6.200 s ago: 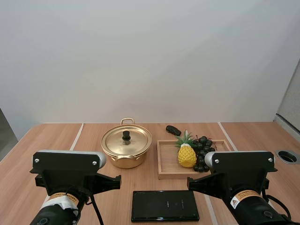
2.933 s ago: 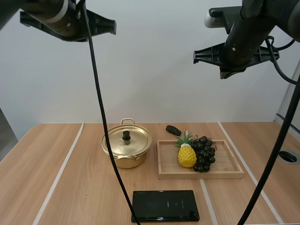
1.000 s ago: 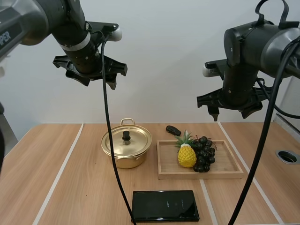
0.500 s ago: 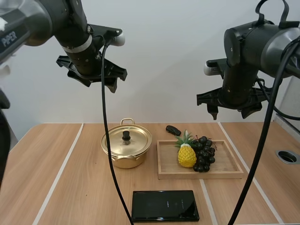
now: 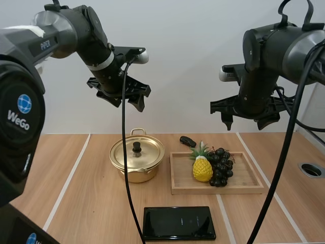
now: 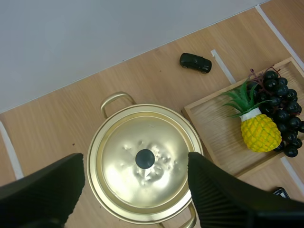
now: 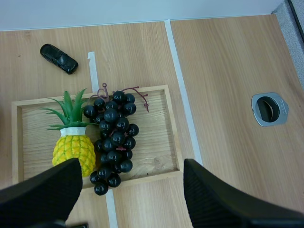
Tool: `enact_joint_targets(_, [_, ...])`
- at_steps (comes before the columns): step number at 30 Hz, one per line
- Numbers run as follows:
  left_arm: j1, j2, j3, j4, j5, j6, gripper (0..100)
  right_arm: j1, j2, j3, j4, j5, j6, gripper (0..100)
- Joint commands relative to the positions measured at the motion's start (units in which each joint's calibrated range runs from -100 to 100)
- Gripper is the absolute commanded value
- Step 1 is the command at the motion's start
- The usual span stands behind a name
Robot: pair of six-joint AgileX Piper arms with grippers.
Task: Open the pot, put the grape inside, and close it
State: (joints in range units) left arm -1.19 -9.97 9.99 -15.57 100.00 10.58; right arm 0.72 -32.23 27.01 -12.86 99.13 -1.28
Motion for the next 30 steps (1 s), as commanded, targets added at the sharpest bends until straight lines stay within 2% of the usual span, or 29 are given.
enact_joint_targets(1, [-0.04, 2.0, -0.4, -2.5, 0.0, 0.5, 100, -0.2, -0.5, 0.3, -0.2, -0.4, -0.6, 100])
enact_joint_targets(16, [-0.04, 9.3, 5.6, -3.4, -0.1, 1.5, 100, -0.2, -0.5, 0.3, 1.5, -0.4, -0.6, 100])
enact_joint_targets(30, [-0.19, 9.4, 11.1, -3.4, -19.0, 6.3, 100, -0.2, -0.5, 0.3, 1.6, -0.8, -0.6, 100])
